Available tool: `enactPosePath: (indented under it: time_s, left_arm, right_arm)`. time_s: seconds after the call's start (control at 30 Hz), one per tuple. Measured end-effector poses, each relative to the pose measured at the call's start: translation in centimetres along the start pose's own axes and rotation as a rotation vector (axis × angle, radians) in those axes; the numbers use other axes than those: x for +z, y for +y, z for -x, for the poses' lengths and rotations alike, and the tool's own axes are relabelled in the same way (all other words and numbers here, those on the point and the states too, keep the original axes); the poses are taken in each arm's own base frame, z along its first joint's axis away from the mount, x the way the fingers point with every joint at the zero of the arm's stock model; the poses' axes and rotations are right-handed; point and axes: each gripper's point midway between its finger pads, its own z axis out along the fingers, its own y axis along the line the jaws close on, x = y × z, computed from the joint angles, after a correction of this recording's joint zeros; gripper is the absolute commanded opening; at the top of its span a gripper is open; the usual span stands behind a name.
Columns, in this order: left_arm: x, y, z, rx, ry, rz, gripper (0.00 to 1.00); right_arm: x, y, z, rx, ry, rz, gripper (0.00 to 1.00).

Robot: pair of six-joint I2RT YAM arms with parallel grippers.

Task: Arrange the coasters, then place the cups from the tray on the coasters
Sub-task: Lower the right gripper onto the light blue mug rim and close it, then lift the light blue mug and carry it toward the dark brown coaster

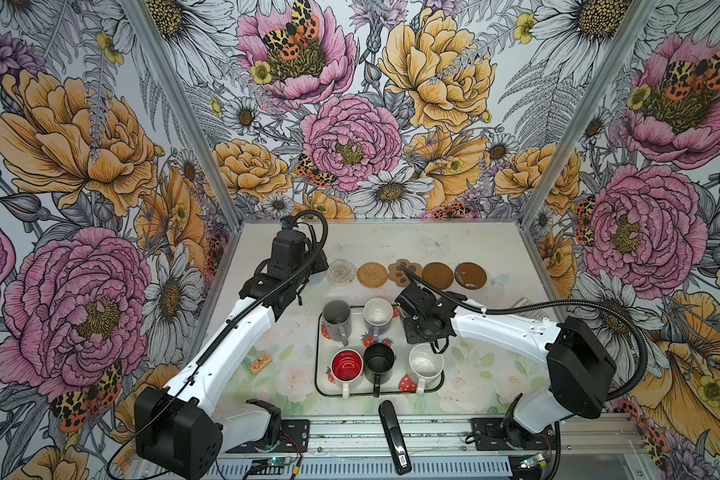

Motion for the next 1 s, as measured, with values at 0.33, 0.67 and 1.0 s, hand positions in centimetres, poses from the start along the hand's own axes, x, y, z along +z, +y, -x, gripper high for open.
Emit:
enactPosePath:
  time_s: [0.33,0.67,1.0]
  left_arm:
    - [-0.3,0.2,-0.1,0.001,-0.006,0.003,0.08]
    - [-0.4,0.4,0.1,0.002,-0.014,0.012,0.08]
    - [-0.3,0.7,0.0,0.003,-0.018,0.025,0.08]
  right_arm:
    - [-3.1,0.8,2.3,-0.026,-0.093,0.061,0.0]
    - [-5.3,-2.4,5.5,0.027,-0.15,0.051,0.0]
    - [-6.6,-9.0,8.8,0.104,-0.176,-0.01,0.0]
